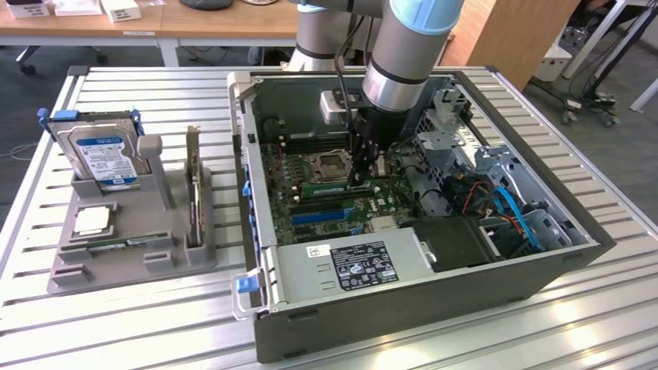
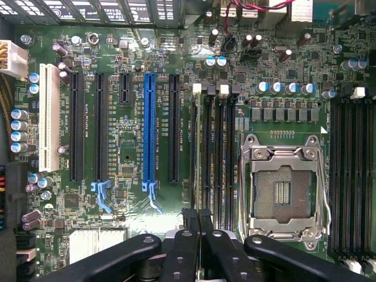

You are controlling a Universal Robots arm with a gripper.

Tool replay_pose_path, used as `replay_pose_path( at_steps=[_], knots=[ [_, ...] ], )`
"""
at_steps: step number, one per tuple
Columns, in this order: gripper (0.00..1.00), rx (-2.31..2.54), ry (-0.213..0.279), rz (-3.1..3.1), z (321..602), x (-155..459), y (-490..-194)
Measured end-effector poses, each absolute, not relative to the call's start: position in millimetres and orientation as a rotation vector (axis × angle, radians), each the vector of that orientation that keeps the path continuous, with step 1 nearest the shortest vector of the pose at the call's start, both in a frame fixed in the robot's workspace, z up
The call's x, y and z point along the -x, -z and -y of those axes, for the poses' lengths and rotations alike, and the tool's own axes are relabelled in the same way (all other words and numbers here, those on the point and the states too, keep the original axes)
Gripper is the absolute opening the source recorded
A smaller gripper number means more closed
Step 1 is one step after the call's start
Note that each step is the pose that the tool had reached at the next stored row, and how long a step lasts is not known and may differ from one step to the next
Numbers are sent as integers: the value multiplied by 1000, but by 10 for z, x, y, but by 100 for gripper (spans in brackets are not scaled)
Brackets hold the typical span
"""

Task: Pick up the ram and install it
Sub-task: 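Insert the ram into the slot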

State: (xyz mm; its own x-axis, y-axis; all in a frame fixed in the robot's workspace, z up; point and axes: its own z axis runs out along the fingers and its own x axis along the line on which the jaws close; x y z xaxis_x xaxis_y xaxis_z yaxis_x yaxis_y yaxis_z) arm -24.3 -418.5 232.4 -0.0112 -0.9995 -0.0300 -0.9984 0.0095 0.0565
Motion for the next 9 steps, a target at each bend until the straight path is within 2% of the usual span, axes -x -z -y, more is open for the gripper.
replay_pose_path(
  at_steps=[9],
  knots=[
    [11,-2199,96,2215,4186,244,-2325]
  ],
)
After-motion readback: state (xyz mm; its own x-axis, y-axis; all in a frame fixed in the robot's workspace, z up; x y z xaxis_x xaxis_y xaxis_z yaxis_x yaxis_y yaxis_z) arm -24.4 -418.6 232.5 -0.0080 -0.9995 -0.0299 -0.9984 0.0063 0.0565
